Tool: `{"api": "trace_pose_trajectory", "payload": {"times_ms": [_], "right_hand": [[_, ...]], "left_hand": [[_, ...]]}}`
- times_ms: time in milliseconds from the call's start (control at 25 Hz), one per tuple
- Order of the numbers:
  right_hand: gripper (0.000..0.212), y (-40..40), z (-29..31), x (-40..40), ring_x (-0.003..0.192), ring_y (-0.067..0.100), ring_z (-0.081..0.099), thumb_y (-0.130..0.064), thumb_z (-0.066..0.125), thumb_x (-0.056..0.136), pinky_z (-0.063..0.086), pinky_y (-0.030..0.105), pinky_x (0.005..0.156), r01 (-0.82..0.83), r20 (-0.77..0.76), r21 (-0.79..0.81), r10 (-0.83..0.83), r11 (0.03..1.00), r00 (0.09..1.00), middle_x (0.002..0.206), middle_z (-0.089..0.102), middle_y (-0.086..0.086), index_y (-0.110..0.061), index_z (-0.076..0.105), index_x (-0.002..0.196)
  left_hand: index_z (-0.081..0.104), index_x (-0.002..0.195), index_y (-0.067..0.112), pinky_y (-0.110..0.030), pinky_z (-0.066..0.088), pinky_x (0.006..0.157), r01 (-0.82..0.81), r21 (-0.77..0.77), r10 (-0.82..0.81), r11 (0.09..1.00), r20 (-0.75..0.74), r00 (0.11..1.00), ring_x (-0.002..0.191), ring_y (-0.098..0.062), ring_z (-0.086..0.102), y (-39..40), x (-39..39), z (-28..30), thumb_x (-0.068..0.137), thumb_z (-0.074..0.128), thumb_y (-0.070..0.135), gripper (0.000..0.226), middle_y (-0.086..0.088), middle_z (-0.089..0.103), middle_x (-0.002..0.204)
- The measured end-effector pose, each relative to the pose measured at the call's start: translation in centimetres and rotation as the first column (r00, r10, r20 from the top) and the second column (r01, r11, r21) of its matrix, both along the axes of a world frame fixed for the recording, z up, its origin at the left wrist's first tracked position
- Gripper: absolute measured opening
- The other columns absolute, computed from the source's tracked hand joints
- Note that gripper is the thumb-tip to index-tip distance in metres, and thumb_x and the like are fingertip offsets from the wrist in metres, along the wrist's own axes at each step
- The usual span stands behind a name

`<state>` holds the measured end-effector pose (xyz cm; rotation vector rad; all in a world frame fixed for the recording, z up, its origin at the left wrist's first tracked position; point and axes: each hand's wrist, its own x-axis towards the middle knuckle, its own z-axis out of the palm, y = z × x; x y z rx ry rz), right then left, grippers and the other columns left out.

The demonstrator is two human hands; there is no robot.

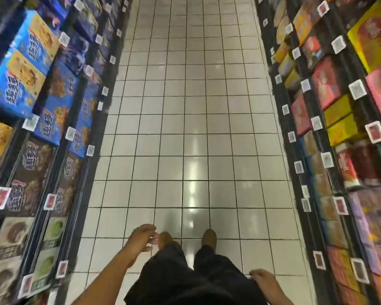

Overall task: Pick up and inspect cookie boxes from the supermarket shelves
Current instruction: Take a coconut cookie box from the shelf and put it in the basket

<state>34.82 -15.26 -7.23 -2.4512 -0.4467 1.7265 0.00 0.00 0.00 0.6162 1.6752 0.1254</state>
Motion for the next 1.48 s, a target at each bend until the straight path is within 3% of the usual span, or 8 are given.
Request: {"api": "trace_pose_trajectory", "payload": {"times_ms": [160, 320, 520, 680, 880, 1120, 1320, 1480], "right_hand": [[0.015, 9.7, 2.4, 1.4, 0.077, 0.024, 0.061, -0.008, 0.058, 0.098, 0.042, 0.028, 0.062, 0.099, -0.103, 0.076, -0.091, 0.992, 0.990, 0.089, 0.071, 0.013, -0.003, 0.066, 0.109], [0.010, 27.1, 7.5, 0.4, 0.082, 0.018, 0.063, -0.014, 0.060, 0.097, 0.049, 0.028, 0.067, 0.111, -0.246, 0.382, -0.015, 0.917, 0.969, 0.095, 0.072, 0.008, -0.012, 0.067, 0.105], [0.014, 46.3, 12.1, -1.6, 0.085, 0.015, 0.067, -0.008, 0.062, 0.093, 0.054, 0.025, 0.068, 0.008, -0.230, 0.595, 0.160, 0.803, 0.960, 0.097, 0.073, 0.005, -0.016, 0.068, 0.103], [0.014, 56.1, 10.2, -1.2, 0.087, 0.019, 0.065, -0.007, 0.060, 0.094, 0.051, 0.029, 0.071, -0.001, -0.232, 0.513, 0.140, 0.858, 0.963, 0.097, 0.071, 0.008, -0.013, 0.067, 0.105], [0.015, 60.8, 6.1, 3.0, 0.088, 0.021, 0.063, -0.005, 0.058, 0.097, 0.049, 0.031, 0.071, 0.071, -0.132, 0.317, -0.030, 0.946, 0.991, 0.097, 0.072, 0.010, -0.009, 0.066, 0.108], [0.014, 65.6, 2.5, 9.9, 0.084, 0.030, 0.062, -0.005, 0.056, 0.098, 0.044, 0.032, 0.067, 0.339, -0.022, 0.052, -0.339, 0.939, 0.941, 0.096, 0.072, 0.019, -0.001, 0.067, 0.106], [0.018, 83.0, -0.2, 13.0, 0.083, 0.026, 0.064, -0.007, 0.051, 0.101, 0.047, 0.032, 0.067, 0.352, -0.033, 0.048, -0.350, 0.935, 0.936, 0.094, 0.073, 0.014, -0.003, 0.067, 0.109], [0.016, 103.3, 2.5, 11.9, 0.078, 0.020, 0.063, -0.009, 0.053, 0.101, 0.049, 0.030, 0.064, 0.184, -0.170, 0.184, -0.153, 0.966, 0.974, 0.088, 0.072, 0.008, -0.006, 0.066, 0.111]], "left_hand": [[0.060, 0.118, 0.005, -0.030, 0.050, 0.067, -0.088, 0.087, 0.089, 0.992, -0.008, 0.996, 0.084, -0.029, 0.064, 3.5, 0.6, 0.6, 0.101, 0.044, 0.006, 0.024, -0.018, 0.070, 0.102], [0.061, 0.116, 0.007, -0.035, 0.051, 0.076, -0.160, 0.096, 0.163, 0.982, -0.022, 0.986, 0.096, -0.035, 0.065, 7.8, 0.9, 0.8, 0.102, 0.045, 0.013, 0.021, -0.020, 0.068, 0.108], [0.060, 0.113, 0.005, -0.035, 0.050, 0.078, -0.236, 0.056, 0.238, 0.970, -0.041, 0.970, 0.096, -0.035, 0.064, 15.8, -0.1, -0.2, 0.102, 0.045, 0.014, 0.021, -0.021, 0.068, 0.108], [0.061, 0.115, 0.004, -0.031, 0.049, 0.070, -0.269, 0.025, 0.270, 0.963, -0.064, 0.961, 0.088, -0.030, 0.064, 28.0, -0.6, -1.8, 0.101, 0.047, 0.013, 0.022, -0.019, 0.070, 0.103], [0.061, 0.111, 0.007, -0.028, 0.050, 0.065, -0.103, 0.061, 0.101, 0.993, 0.032, 0.994, 0.081, -0.025, 0.065, 49.5, 3.9, -0.5, 0.101, 0.047, 0.016, 0.020, -0.013, 0.071, 0.097], [0.062, 0.102, 0.014, -0.026, 0.050, 0.063, -0.011, 0.290, -0.063, 0.957, 0.246, 0.967, 0.074, -0.019, 0.066, 76.0, 13.5, 4.7, 0.099, 0.047, 0.015, 0.015, -0.009, 0.070, 0.092], [0.063, 0.105, 0.016, -0.029, 0.051, 0.067, -0.041, 0.331, -0.058, 0.943, 0.285, 0.957, 0.080, -0.019, 0.068, 94.0, 18.1, 5.0, 0.098, 0.050, 0.020, 0.015, -0.006, 0.072, 0.094], [0.063, 0.105, 0.014, -0.030, 0.052, 0.070, -0.102, 0.226, 0.048, 0.969, 0.236, 0.971, 0.080, -0.020, 0.068, 102.7, 17.2, 3.3, 0.098, 0.051, 0.020, 0.015, -0.008, 0.072, 0.095]]}}
